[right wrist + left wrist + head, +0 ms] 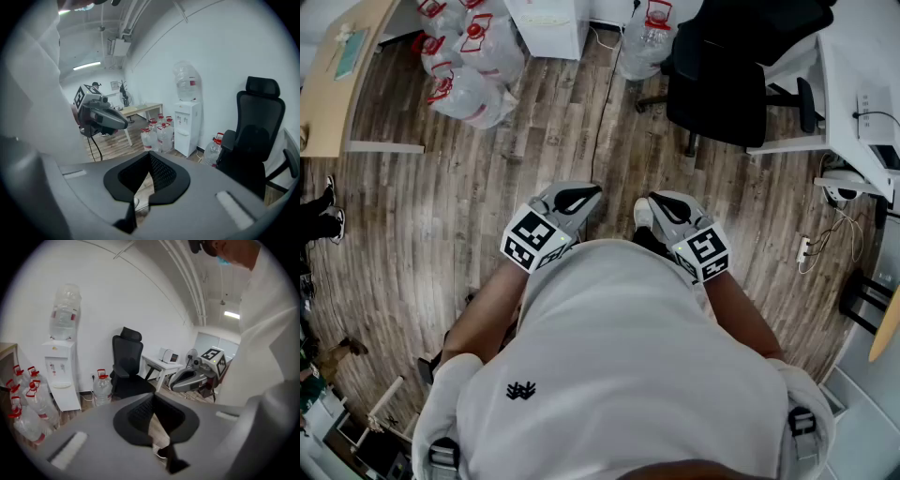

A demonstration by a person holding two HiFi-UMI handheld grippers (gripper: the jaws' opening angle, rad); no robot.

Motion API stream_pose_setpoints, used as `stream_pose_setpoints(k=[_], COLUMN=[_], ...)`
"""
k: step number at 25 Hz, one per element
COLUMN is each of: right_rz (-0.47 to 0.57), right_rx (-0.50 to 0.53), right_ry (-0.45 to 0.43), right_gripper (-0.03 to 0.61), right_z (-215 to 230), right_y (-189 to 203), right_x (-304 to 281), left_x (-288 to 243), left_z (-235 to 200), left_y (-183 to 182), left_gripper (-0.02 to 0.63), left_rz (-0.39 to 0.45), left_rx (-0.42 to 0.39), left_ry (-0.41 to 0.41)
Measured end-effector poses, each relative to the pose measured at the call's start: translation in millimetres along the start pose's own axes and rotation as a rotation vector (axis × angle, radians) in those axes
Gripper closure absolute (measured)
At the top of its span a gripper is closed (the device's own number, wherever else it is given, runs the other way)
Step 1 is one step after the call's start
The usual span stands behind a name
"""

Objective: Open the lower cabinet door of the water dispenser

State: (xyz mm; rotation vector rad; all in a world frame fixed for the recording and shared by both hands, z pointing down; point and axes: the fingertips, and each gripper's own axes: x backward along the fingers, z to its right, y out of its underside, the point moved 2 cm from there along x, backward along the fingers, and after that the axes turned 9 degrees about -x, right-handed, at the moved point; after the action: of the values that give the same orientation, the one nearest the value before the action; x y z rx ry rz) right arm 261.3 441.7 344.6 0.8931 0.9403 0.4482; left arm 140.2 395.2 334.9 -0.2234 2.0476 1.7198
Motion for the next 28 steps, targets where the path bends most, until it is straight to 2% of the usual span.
stream_pose_setpoints(k=[3,9,16,22,28], right_rz=[-0.004,-0.021,-0.071,-0.076,-0.074], right_rx=[0.049,0.098,0.091,0.096,0.072], right_ry=[-0.045,-0.129,-0.212,-0.187,-0.110], right_gripper=[0.578,0.578,0.578,0.576,0.572], right_z=[23.3,80.6,111.0,117.2,121.1], right_y=[-10.7,-16.2,-17.0,-43.2,-81.1], right_x=[17.6,28.9,2.6,-60.1,-133.9], left_x=[-23.0,-72.4,-77.8,-59.2,-34.9], left_z=[10.5,23.7,13.1,-54.0,-147.7], left_y=[-17.3,-46.1,-47.9,-32.7,-30.8], left_gripper=[0.558,0.558,0.558,0.557,0.557], left_rz=[0.005,-0.010,-0.033,-0.023,-0.022], left_rx=[0.032,0.040,0.109,0.129,0.056], left_ry=[-0.060,-0.151,-0.243,-0.243,-0.201])
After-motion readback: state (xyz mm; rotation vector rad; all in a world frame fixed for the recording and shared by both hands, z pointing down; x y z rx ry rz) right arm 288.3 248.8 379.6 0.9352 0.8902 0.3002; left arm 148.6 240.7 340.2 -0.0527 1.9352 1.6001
